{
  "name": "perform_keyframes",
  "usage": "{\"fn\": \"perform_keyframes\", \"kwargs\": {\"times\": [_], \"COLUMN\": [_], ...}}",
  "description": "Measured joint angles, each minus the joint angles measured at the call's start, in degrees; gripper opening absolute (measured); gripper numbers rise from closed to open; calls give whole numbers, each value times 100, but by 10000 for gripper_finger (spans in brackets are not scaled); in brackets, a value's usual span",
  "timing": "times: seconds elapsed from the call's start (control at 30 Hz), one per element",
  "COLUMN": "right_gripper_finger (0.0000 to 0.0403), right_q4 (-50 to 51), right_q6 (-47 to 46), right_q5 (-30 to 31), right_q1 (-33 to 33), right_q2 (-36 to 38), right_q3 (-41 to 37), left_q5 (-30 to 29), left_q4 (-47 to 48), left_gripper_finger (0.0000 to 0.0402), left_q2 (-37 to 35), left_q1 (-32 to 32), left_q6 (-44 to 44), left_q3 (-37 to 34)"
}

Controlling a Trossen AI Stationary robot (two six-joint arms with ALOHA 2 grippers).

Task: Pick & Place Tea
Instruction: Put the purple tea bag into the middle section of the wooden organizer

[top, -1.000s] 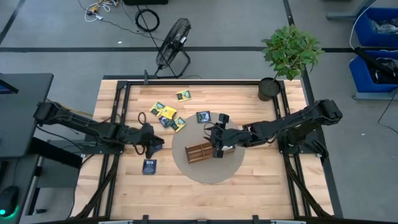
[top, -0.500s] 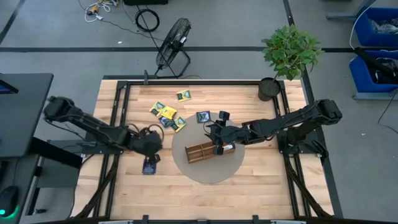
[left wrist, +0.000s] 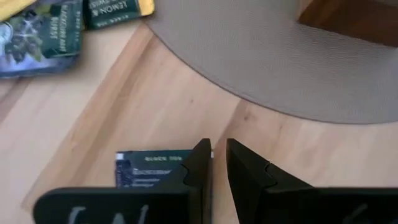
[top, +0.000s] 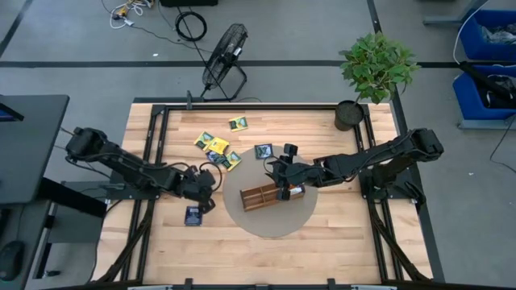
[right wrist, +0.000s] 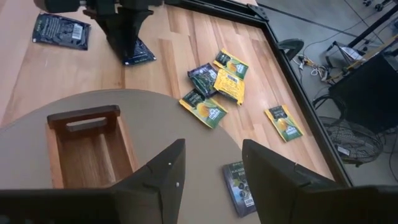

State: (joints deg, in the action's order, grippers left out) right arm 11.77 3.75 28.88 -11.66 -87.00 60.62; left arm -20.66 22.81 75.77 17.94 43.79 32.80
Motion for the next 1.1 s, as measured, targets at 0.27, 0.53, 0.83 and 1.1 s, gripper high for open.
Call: {"fn": "perform_keyframes", "kwargs": {"times": [0.27, 0.53, 0.83, 1.1], "right_gripper_finger": [169, 169, 169, 169], "right_q4": [26, 123, 166, 154], "right_q6": [2, 2, -15, -22], "right_q5": [0, -1, -149, -149], "right_q1": [0, 0, 0, 9], "right_q2": [0, 0, 0, 0], "right_q3": [0, 0, 0, 0], "left_q5": [559, 297, 397, 397], "left_q4": [-279, -108, 425, 460], "left_gripper_finger": [53, 68, 184, 228], "left_q2": [-2, -2, -2, 114], "left_q1": [-13, -134, -121, -135], "left_q6": [-422, -393, -356, -218], "left_q3": [-2, -4, -4, -13]}}
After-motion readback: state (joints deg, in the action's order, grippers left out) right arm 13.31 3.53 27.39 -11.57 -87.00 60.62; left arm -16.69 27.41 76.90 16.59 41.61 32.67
